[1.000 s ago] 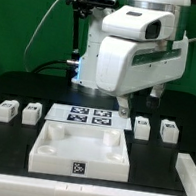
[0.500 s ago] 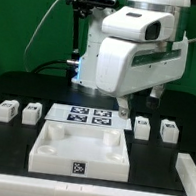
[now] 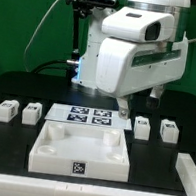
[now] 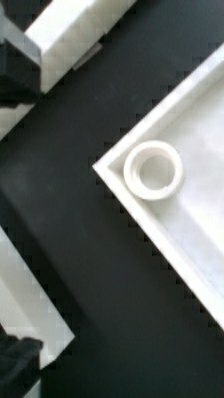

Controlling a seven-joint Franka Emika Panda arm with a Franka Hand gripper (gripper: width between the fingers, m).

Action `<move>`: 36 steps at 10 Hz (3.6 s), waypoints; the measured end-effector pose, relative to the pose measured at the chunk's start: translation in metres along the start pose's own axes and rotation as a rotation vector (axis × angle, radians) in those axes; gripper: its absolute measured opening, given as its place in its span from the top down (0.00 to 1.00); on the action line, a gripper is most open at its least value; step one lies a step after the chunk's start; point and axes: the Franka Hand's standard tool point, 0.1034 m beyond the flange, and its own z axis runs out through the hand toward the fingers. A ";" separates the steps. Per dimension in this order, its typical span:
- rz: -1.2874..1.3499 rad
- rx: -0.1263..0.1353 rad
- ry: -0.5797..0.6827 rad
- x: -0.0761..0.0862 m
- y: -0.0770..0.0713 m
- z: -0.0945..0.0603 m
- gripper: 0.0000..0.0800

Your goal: Assemble one leg

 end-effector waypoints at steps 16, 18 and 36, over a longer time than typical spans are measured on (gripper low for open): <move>-0.658 0.058 0.018 -0.152 -0.050 0.110 0.35; -0.658 0.059 0.018 -0.152 -0.050 0.110 0.57; -0.662 0.014 0.109 -0.030 -0.051 0.110 0.93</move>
Offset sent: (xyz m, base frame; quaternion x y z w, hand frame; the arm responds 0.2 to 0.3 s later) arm -0.0619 -0.0160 -0.0090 0.0097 -0.0131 -0.1316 0.9912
